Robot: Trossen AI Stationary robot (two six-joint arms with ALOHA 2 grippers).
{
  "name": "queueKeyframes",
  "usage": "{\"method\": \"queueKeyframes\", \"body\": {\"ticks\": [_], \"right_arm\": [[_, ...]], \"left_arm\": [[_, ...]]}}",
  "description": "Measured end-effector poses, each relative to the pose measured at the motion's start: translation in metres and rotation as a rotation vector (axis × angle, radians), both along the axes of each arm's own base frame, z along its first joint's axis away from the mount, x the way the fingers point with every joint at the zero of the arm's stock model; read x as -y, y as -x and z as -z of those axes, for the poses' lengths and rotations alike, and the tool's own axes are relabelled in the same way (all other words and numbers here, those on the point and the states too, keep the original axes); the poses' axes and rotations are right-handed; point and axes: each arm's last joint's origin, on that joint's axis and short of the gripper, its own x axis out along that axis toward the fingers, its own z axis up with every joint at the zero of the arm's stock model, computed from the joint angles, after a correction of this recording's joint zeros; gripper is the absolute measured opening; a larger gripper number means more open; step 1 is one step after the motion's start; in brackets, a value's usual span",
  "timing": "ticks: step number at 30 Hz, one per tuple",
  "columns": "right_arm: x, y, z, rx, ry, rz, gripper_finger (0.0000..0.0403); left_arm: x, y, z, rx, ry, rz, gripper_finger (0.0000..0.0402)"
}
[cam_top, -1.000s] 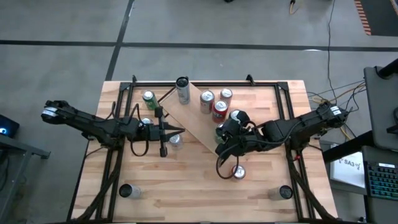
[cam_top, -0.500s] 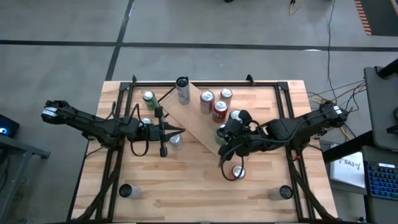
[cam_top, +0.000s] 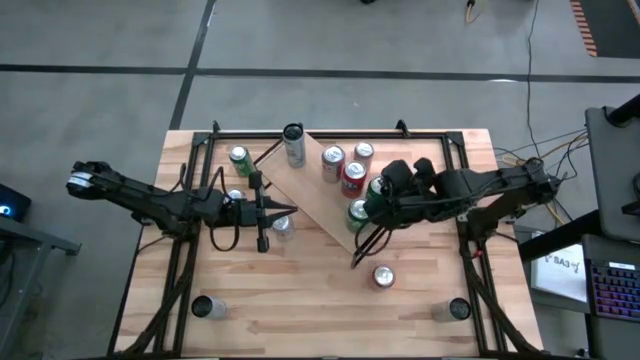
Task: Place canned beverage on shelf
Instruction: Put the bottom green soda can on the shelf aligned with the other green soda
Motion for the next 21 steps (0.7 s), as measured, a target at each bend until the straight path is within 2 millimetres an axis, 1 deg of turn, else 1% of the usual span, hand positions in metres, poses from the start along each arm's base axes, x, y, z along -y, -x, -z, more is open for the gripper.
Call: {"method": "queueKeyframes", "body": {"ticks": [3,8,21], "right_arm": [[0.003,0.001,0.005,-0.032,-0.027,0.015,0.0012],[0.003,-0.001,0.011,-0.051,-0.041,0.014,0.0012],[0.002,-0.003,0.015,-0.064,-0.066,0.014,0.0012]], "left_arm": [[0.0,0.0,0.0,0.0,0.0,0.0,0.0],[0.0,0.0,0.0,0.0,0.0,0.0,0.0],[0.0,0.0,0.0,0.0,0.0,0.0,0.0]]}}
